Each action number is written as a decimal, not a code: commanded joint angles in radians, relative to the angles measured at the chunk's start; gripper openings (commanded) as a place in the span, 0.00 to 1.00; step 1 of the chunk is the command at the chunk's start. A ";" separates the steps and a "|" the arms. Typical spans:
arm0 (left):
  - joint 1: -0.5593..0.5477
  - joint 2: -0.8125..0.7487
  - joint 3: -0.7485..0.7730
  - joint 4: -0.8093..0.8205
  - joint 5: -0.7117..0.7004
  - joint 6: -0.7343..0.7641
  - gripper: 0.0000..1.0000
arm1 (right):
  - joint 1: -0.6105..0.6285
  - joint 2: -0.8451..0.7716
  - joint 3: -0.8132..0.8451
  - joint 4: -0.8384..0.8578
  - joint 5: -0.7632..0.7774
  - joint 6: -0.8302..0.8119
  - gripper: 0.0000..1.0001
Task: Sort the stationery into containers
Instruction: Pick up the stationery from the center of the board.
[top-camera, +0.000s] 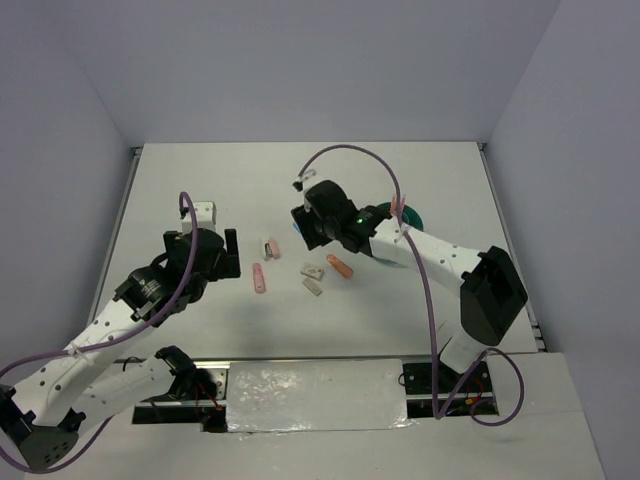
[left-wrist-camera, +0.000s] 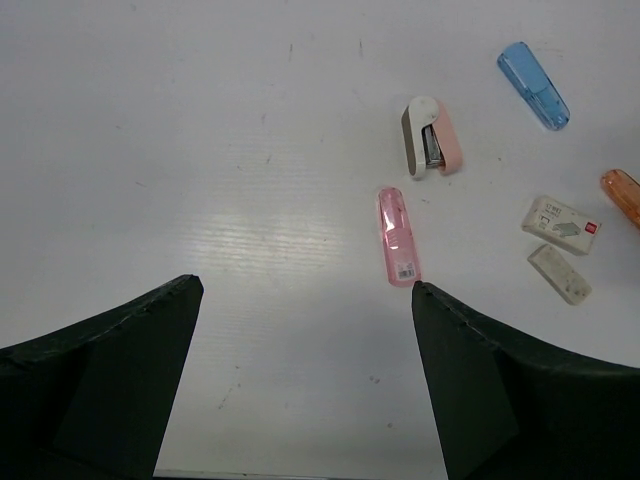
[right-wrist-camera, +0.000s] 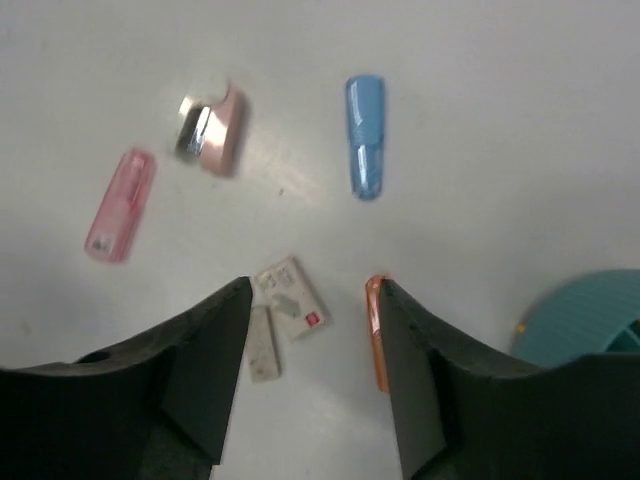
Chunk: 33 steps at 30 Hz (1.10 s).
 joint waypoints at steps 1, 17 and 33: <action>0.005 -0.010 0.041 0.003 -0.039 -0.017 0.99 | 0.018 -0.032 -0.083 -0.018 -0.097 -0.018 0.54; 0.011 -0.003 0.036 0.019 -0.004 -0.002 0.99 | 0.150 0.064 -0.249 0.076 -0.053 0.091 0.52; 0.011 -0.015 0.031 0.034 0.018 0.014 0.99 | 0.147 0.198 -0.211 0.117 -0.099 0.084 0.41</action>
